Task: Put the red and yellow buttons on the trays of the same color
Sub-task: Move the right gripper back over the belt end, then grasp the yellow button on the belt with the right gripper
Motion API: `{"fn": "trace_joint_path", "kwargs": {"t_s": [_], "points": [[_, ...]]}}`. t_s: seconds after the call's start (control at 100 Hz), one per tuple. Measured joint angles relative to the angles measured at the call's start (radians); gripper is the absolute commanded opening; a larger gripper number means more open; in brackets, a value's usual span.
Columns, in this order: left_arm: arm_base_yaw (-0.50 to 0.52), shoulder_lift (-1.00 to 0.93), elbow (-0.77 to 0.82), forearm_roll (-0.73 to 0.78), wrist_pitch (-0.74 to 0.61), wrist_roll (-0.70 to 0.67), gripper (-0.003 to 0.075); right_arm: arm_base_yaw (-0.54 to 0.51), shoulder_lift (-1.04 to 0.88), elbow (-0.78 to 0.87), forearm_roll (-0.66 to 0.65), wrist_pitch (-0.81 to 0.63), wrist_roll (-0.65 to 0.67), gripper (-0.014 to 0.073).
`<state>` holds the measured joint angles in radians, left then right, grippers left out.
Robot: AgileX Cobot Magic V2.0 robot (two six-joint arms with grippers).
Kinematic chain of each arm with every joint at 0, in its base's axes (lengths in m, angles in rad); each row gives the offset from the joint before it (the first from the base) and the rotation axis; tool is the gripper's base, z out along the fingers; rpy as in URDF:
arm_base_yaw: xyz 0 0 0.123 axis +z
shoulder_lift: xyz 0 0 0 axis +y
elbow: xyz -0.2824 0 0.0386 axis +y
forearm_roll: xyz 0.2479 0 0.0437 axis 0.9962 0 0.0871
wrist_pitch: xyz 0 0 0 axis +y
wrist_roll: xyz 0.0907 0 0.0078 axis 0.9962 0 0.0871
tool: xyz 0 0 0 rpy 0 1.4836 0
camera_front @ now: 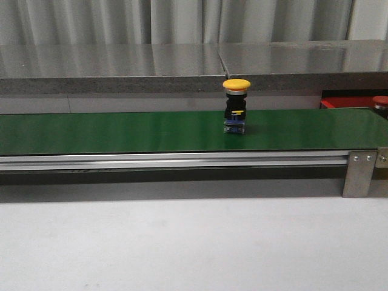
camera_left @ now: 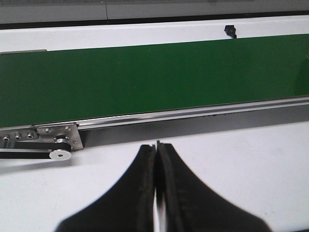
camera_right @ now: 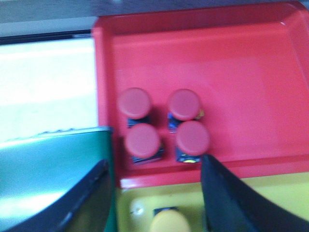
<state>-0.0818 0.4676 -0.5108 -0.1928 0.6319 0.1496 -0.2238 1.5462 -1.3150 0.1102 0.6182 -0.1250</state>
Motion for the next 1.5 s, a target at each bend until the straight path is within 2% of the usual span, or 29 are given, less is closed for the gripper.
{"fn": "trace_joint_path", "kwargs": {"t_s": [0.08, 0.51, 0.65, 0.89, 1.24, 1.29, 1.36, 1.5], "points": [[0.0, 0.0, 0.0, 0.0, 0.0, 0.0, -0.0019, 0.043, -0.022, 0.0, 0.0, 0.032, -0.007, 0.0552], [0.0, 0.0, 0.0, 0.0, 0.0, 0.0, -0.0019, 0.312, -0.006, -0.096, 0.011, 0.28, -0.022, 0.0549], [0.0, 0.0, 0.0, 0.0, 0.0, 0.0, -0.0019, 0.373, 0.032, -0.156, 0.057, 0.346, 0.042, 0.0548], [0.0, 0.0, 0.0, 0.0, 0.0, 0.0, -0.0019, 0.427, 0.136, -0.236, 0.07, 0.403, 0.192, 0.0548], [0.0, 0.0, 0.0, 0.0, 0.0, 0.0, -0.0019, 0.43, 0.296, -0.326, 0.07, 0.421, 0.247, 0.0546], [0.0, 0.0, 0.0, 0.0, 0.0, 0.0, -0.0019, 0.43, 0.313, -0.33, 0.063, 0.421, 0.254, 0.0529], [0.0, 0.0, 0.0, 0.0, 0.0, 0.0, -0.0019, 0.43, 0.337, -0.334, 0.039, 0.421, 0.27, 0.0461], [0.0, 0.0, 0.0, 0.0, 0.0, 0.0, -0.0019, 0.43, 0.361, -0.334, -0.02, 0.421, 0.305, 0.0245]]}}
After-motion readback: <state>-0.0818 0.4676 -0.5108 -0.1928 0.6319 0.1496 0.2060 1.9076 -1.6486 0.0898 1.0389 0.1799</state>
